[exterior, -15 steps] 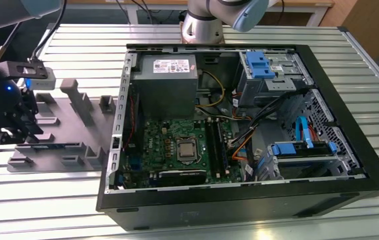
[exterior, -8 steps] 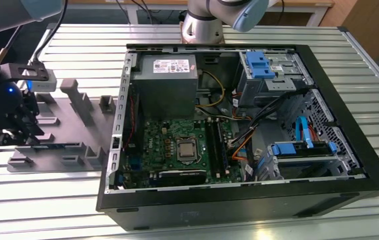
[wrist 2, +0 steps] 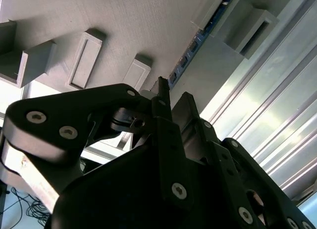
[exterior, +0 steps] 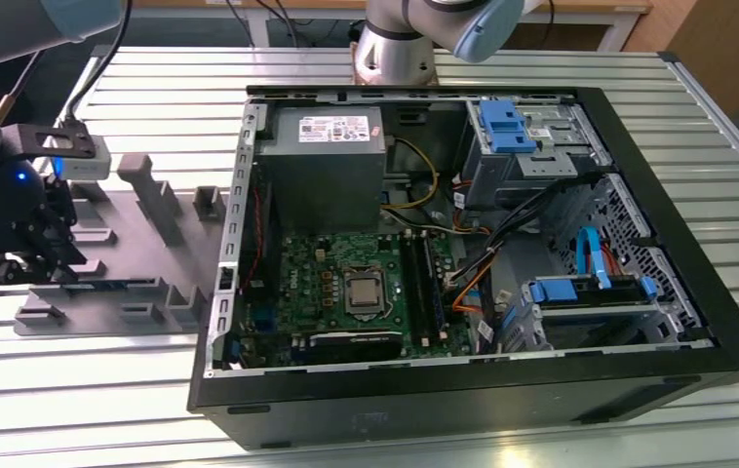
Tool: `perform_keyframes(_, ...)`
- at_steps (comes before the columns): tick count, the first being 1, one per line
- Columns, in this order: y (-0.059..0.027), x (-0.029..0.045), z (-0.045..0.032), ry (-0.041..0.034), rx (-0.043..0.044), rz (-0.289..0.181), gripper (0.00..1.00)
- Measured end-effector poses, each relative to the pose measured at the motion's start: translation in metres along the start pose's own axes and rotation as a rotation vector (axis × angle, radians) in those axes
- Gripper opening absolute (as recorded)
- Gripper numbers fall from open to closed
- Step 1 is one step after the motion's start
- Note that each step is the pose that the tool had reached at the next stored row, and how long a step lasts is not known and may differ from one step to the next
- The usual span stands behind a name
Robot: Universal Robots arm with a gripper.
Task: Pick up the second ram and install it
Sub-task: 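Pick up the second ram and move it above second insertion slot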
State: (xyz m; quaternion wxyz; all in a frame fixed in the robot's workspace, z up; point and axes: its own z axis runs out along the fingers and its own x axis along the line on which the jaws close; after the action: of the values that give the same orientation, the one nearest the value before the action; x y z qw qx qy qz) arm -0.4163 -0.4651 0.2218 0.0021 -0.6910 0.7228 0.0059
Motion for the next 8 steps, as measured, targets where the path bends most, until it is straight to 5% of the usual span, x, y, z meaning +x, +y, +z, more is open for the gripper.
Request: perform_keyframes(8, 0.0, 0.0, 0.0028, -0.0001, 0.0001, 0.0, 0.3)
